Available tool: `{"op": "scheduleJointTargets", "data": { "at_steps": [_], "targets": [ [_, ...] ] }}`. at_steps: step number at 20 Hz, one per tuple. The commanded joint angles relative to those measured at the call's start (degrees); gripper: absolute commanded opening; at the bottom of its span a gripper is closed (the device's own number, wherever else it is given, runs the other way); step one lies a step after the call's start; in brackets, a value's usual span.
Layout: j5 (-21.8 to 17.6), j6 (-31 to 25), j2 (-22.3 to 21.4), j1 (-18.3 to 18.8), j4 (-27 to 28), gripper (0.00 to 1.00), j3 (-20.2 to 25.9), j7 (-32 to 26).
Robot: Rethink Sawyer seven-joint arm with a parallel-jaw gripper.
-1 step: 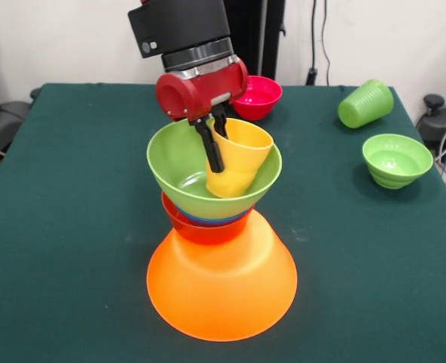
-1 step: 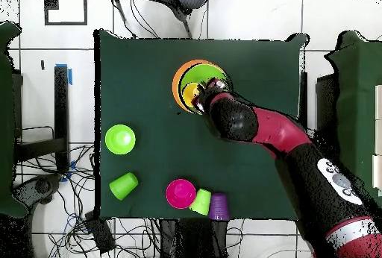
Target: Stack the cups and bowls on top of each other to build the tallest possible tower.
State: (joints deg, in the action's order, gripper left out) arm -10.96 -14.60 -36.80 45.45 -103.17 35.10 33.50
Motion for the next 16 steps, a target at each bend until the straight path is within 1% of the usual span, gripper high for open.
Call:
{"op": "scheduleJointTargets", "data": {
  "at_steps": [1,3,8,12,16],
  "targets": [
    [-0.15,0.20,2.73,-1.49,0.38,0.00,-1.77,12.16],
    [-0.05,-0.65,2.78,-1.96,1.17,0.00,-2.34,11.99],
    [-0.80,-2.70,2.54,-0.58,0.76,0.00,-1.88,9.84],
    [-0.56,-2.92,1.94,-0.74,0.24,0.00,-1.65,10.13],
    [-0.64,-1.89,1.48,-0.93,-0.08,0.00,-1.29,10.56]
  ]
}}
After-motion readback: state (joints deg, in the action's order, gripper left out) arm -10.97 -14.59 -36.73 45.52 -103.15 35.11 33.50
